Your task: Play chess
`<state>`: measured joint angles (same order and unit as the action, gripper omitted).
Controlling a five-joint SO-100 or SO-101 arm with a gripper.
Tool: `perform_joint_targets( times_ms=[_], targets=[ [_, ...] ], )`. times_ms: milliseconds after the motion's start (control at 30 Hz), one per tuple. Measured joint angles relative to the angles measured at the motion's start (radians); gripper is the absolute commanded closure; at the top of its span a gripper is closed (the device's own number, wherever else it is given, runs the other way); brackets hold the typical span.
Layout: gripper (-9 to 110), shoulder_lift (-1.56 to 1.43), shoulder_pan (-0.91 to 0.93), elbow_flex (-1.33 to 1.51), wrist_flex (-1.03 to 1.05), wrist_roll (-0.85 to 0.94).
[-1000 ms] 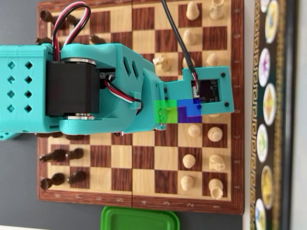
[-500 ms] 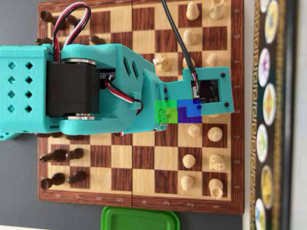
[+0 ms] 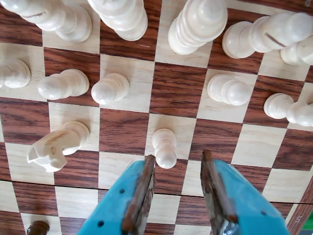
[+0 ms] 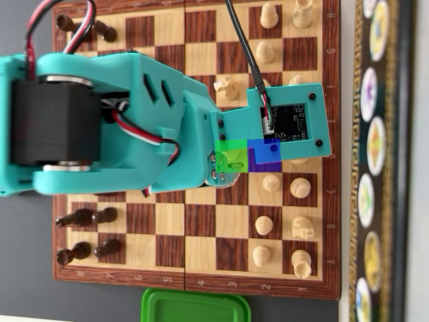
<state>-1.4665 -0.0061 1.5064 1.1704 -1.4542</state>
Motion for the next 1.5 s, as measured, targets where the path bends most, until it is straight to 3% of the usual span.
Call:
perform_joint_targets(
  times_ms=[300,867,1500],
  targets=[
    [87,-0.146,0.006,0.069,0.0,0.0],
    [87,-0.769,0.091,0.476,-0.014,0.0],
    [87,-1.264,0.091,1.003,-0.609,0.0]
  ],
)
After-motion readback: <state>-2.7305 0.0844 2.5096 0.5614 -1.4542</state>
